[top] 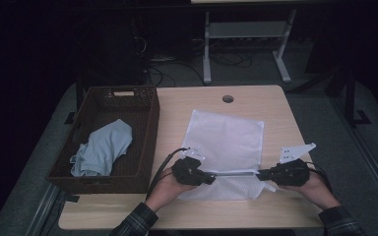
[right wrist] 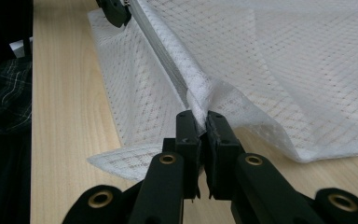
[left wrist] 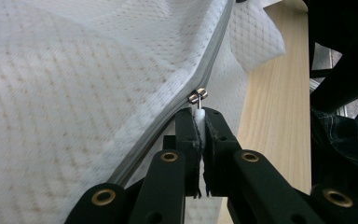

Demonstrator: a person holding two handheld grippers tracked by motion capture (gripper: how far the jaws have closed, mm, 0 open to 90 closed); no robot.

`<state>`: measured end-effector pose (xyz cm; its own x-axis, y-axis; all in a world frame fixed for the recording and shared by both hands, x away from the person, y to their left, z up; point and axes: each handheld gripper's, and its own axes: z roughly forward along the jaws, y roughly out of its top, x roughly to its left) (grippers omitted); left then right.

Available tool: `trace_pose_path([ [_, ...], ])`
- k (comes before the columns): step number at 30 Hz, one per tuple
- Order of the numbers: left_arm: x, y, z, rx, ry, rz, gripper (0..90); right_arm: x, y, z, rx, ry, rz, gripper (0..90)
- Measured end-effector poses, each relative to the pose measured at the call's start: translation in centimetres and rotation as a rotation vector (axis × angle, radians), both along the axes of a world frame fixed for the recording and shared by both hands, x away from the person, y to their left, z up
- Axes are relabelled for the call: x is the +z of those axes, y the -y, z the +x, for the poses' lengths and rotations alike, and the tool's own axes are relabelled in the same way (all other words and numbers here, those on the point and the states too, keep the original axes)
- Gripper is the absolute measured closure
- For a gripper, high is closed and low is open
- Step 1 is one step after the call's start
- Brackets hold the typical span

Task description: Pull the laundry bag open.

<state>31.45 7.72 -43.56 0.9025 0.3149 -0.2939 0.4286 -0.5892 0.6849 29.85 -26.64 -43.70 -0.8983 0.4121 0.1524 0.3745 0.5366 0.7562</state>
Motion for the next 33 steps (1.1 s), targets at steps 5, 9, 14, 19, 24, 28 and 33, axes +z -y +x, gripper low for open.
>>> trace_pose_path([
  [5,0.0,-0.5,0.0,0.018,-0.002,-0.005,86.0,0.0,0.2,0.0,-0.003,0.004,0.0,84.1],
  [9,0.0,-0.7,-0.1,0.026,-0.004,-0.004,86.0,0.1,0.3,0.0,-0.011,0.003,-0.001,84.1],
  [14,0.0,-1.5,-0.1,0.048,-0.005,-0.008,86.0,0.1,0.5,0.1,-0.02,0.006,0.0,84.2],
  [19,-0.2,-2.2,-0.1,0.062,-0.012,0.0,86.0,0.1,0.6,0.2,-0.025,0.008,-0.002,84.2],
  [24,-0.2,-2.5,-0.1,0.072,-0.012,0.005,86.0,0.0,0.8,0.3,-0.029,0.009,-0.002,84.2],
  [28,-0.3,-2.8,-0.1,0.076,-0.013,0.006,86.0,0.0,0.9,0.3,-0.034,0.007,-0.001,84.1],
  [33,-0.3,-3.1,-0.1,0.084,-0.016,0.007,86.0,0.1,1.1,0.4,-0.042,0.008,-0.003,84.2],
])
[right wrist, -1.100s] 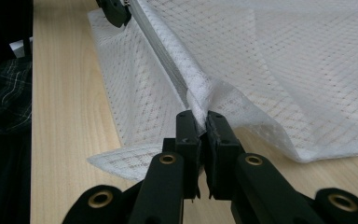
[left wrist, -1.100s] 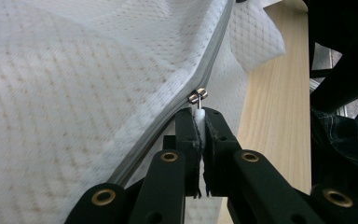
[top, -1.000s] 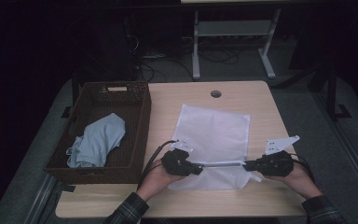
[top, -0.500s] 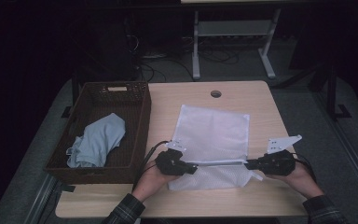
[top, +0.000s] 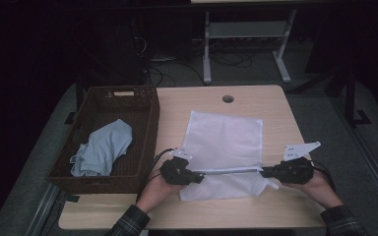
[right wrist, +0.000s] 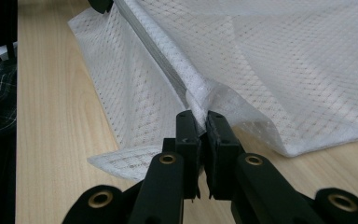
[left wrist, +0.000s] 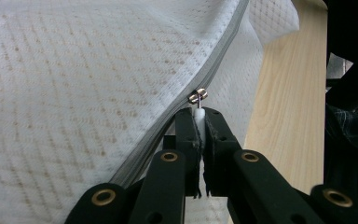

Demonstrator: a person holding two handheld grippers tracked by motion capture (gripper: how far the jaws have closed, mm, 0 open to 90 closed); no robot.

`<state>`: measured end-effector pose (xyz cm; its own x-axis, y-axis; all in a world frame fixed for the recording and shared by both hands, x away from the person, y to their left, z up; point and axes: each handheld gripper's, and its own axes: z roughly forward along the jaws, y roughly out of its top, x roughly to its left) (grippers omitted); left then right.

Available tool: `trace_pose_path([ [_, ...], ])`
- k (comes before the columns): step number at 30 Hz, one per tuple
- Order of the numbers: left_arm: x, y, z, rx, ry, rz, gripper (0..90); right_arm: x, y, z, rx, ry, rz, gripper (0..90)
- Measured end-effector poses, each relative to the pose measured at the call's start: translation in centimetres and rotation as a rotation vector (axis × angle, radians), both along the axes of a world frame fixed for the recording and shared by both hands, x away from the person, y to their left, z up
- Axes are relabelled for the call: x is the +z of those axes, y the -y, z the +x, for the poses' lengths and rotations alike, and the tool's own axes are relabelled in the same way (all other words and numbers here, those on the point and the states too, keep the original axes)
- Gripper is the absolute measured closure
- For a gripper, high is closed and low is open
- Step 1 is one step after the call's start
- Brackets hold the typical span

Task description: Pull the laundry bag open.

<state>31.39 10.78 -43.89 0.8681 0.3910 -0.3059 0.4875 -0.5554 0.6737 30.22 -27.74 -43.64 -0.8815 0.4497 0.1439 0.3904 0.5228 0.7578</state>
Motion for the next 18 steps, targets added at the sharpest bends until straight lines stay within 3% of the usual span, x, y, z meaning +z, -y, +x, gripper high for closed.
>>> trace_pose_path([
  [18,-0.2,-0.4,0.4,0.028,0.001,0.02,86.0,0.0,1.5,0.4,-0.05,0.006,0.0,84.2],
])
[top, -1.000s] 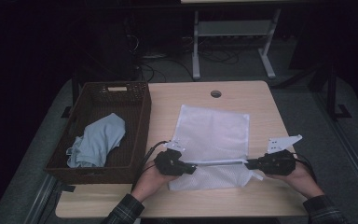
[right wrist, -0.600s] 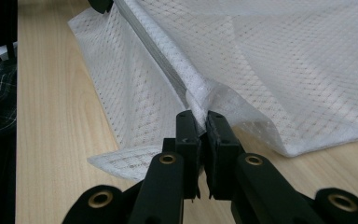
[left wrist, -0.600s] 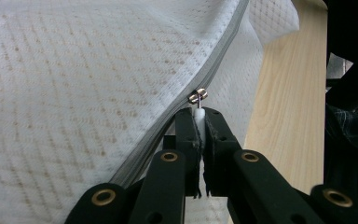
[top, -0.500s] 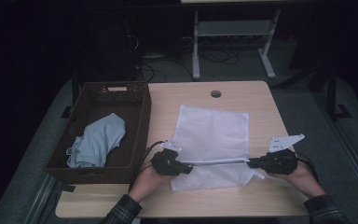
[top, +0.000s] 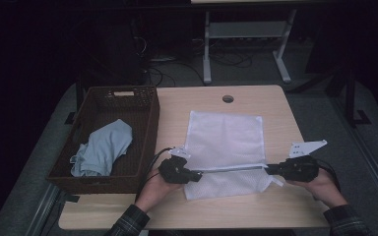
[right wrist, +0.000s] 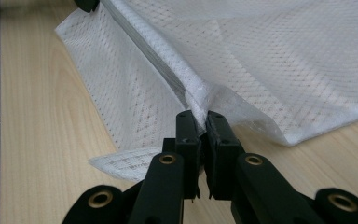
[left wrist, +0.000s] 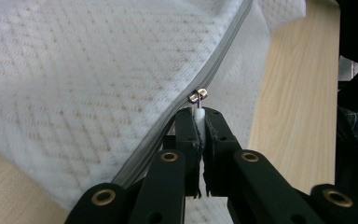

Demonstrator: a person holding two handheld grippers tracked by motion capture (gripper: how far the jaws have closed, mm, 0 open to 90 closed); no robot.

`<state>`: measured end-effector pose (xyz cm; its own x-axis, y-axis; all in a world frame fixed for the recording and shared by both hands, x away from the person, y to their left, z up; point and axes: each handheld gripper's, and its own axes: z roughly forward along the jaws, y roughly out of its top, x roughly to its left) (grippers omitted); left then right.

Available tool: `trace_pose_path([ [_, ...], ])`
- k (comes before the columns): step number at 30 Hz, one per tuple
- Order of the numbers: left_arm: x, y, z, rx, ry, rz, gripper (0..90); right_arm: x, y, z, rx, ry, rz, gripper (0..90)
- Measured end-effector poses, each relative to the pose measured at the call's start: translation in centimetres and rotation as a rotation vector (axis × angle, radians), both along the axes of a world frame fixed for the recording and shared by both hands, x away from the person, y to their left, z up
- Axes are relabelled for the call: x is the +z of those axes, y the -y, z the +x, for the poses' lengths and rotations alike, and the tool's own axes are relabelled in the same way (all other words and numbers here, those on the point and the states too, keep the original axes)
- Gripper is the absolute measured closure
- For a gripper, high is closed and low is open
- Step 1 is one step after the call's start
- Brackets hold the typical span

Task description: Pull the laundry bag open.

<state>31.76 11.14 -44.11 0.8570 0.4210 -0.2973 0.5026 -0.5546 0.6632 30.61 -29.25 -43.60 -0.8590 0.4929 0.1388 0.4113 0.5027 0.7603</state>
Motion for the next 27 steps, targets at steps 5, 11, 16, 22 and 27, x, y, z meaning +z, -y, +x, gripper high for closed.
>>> trace_pose_path([
  [5,-0.1,-0.1,0.1,0.009,-0.004,0.007,86.0,0.0,0.4,0.1,-0.015,0.001,0.001,84.2],
  [11,-0.2,-0.2,0.3,0.016,-0.006,0.008,86.0,0.0,1.0,0.2,-0.035,0.001,0.002,84.2],
  [16,-0.3,-0.2,0.4,0.018,-0.007,0.012,86.0,0.0,1.4,0.3,-0.047,0.001,0.004,84.2],
  [22,-0.4,-0.2,0.5,0.022,-0.006,0.014,86.0,0.0,1.9,0.4,-0.064,0.001,0.006,84.1],
  [27,-0.4,-0.2,0.5,0.026,-0.004,0.019,86.0,-0.1,2.0,0.5,-0.069,0.001,0.002,84.2],
])
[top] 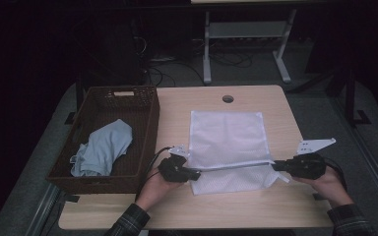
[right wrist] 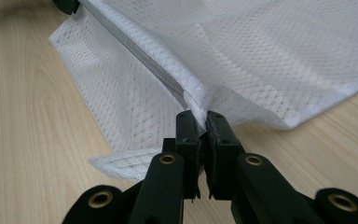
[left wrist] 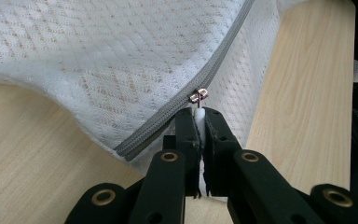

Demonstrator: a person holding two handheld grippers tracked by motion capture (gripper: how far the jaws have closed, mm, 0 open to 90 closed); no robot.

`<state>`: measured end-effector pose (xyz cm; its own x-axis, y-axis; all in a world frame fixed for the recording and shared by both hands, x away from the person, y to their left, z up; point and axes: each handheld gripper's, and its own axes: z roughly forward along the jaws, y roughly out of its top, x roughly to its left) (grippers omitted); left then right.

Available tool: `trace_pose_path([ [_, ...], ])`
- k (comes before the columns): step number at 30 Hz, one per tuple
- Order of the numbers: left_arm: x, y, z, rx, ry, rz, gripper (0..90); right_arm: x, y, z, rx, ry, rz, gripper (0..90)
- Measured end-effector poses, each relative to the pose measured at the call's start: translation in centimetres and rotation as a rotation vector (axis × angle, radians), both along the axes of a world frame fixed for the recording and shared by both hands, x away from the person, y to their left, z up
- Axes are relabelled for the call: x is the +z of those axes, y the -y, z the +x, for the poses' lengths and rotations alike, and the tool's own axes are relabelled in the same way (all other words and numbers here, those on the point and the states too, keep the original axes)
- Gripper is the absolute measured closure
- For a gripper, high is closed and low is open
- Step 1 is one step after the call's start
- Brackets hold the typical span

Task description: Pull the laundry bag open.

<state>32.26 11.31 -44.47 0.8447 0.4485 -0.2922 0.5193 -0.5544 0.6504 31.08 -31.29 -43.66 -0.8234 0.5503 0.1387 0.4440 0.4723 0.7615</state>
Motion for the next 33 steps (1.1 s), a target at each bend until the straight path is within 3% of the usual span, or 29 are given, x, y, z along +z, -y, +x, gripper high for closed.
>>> trace_pose_path([
  [16,0.0,-0.7,0.3,0.064,0.003,0.018,86.0,-0.3,1.1,0.3,-0.044,0.001,-0.024,84.2],
  [25,0.1,-0.7,0.4,0.139,0.023,0.064,86.0,-0.5,1.5,0.5,-0.068,0.001,-0.041,84.2],
  [33,0.1,-0.6,0.4,0.201,0.038,0.116,85.9,-1.0,0.8,0.7,-0.063,-0.004,-0.072,84.2],
])
